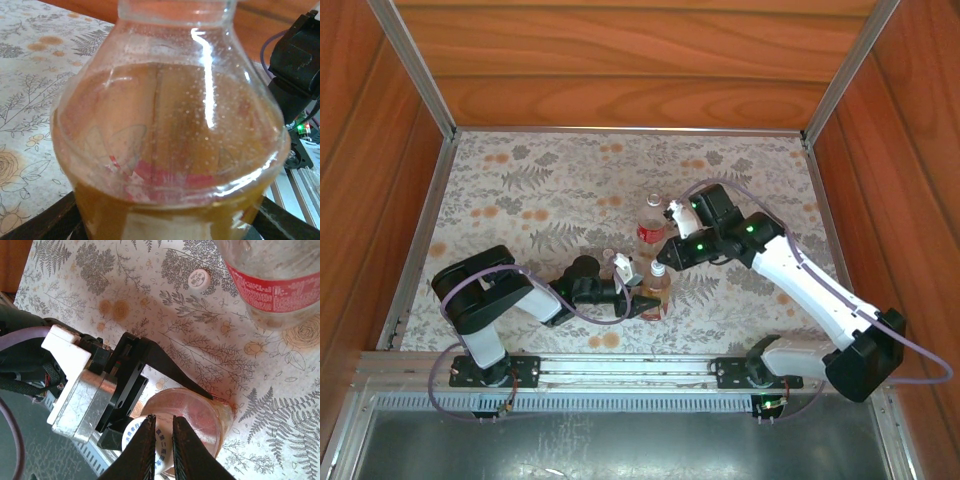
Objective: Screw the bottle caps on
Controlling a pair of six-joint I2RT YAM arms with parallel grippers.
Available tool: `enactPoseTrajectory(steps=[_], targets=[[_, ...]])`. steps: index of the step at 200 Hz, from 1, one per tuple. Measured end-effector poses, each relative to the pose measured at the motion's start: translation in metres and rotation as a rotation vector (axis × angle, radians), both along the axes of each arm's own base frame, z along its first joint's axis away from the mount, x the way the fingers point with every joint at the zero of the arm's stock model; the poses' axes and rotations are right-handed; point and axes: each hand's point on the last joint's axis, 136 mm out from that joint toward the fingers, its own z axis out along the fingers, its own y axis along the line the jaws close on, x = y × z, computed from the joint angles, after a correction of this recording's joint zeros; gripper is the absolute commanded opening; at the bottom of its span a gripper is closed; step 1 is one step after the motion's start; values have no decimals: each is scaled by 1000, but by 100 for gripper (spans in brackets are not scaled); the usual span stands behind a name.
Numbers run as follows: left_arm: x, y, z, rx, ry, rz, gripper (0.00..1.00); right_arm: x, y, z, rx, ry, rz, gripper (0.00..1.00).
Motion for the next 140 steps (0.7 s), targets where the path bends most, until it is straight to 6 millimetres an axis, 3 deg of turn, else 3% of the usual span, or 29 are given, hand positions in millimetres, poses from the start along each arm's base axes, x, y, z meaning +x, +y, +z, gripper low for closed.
enactPoseTrajectory(steps=[47, 69, 100, 140], targets=[[6, 1, 0, -1, 6, 14, 65, -22, -11, 4, 16, 40, 2, 15], [12, 0, 0, -2, 3, 32, 65, -23, -13, 5, 9, 46, -6, 21], [13, 0, 0, -2, 2, 33, 65, -9, -14, 8, 14, 41, -51, 31], [13, 0, 0, -2, 1, 32, 65, 16, -5, 10, 29, 35, -80, 28]])
